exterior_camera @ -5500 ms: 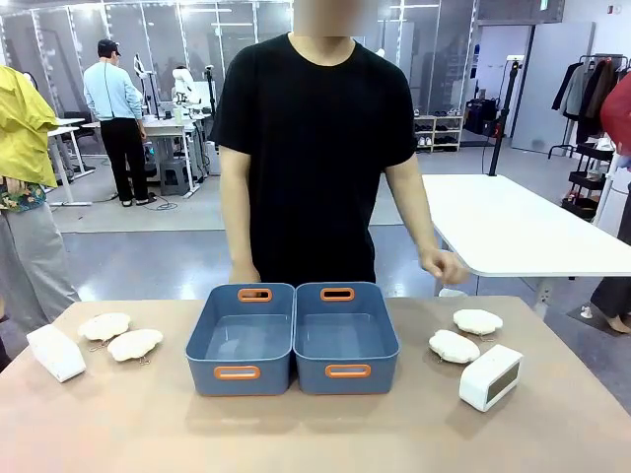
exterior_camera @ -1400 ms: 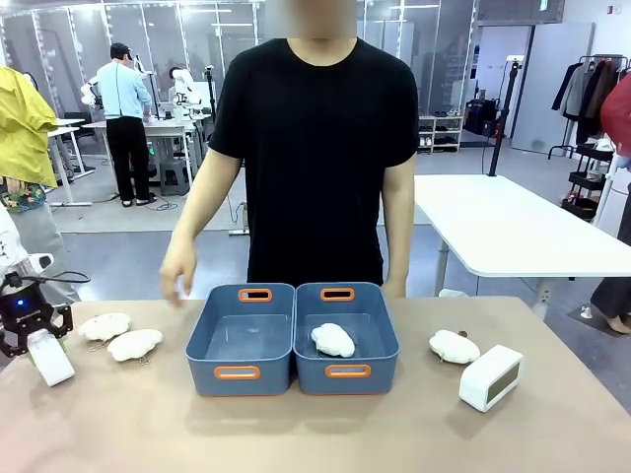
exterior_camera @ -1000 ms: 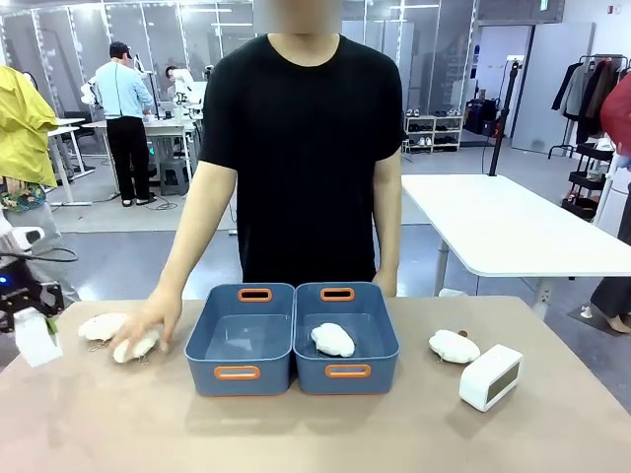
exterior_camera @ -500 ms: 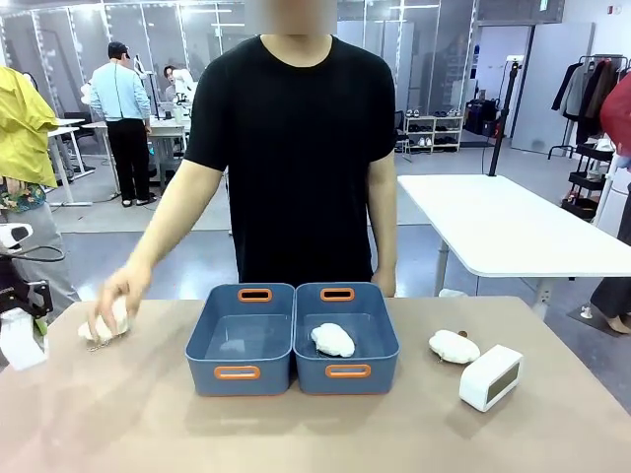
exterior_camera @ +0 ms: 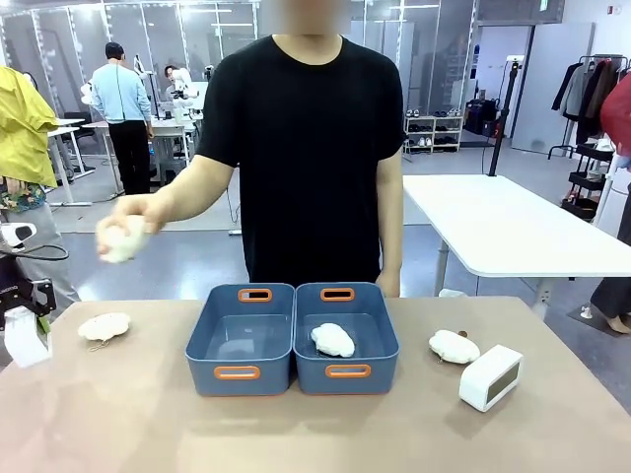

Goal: Sort the digital clocks into the basket.
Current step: Pick up the Digital clock from the table and place it into the empty Plastic storage basket.

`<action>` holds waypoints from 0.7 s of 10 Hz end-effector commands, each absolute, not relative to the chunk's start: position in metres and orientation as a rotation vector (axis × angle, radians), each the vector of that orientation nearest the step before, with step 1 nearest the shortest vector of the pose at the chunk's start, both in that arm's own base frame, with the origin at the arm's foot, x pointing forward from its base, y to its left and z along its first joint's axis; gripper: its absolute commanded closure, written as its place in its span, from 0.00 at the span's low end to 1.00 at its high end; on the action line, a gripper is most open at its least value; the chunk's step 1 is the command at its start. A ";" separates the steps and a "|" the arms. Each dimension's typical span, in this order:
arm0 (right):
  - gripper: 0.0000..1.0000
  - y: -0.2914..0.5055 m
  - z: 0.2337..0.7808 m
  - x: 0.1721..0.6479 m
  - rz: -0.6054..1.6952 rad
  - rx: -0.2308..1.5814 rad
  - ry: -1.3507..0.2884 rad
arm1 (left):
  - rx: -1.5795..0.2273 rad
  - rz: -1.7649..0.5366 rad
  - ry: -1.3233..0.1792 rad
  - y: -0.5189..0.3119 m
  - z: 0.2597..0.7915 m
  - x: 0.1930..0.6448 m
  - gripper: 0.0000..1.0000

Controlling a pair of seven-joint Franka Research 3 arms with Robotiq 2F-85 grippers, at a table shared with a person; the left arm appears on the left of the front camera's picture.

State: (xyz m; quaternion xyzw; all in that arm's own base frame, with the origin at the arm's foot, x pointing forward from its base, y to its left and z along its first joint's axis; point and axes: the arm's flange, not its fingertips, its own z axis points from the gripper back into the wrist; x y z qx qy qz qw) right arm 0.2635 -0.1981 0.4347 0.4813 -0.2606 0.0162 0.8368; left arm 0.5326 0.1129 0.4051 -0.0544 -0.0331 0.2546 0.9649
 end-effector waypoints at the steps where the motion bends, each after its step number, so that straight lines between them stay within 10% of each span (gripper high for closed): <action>1: 0.00 -0.197 0.435 0.263 0.042 1.025 -0.556 | -0.110 0.526 -0.078 0.111 0.409 0.535 1.00; 7: 0.00 -0.197 0.435 0.263 0.042 1.025 -0.556 | -0.110 0.526 -0.078 0.111 0.409 0.535 1.00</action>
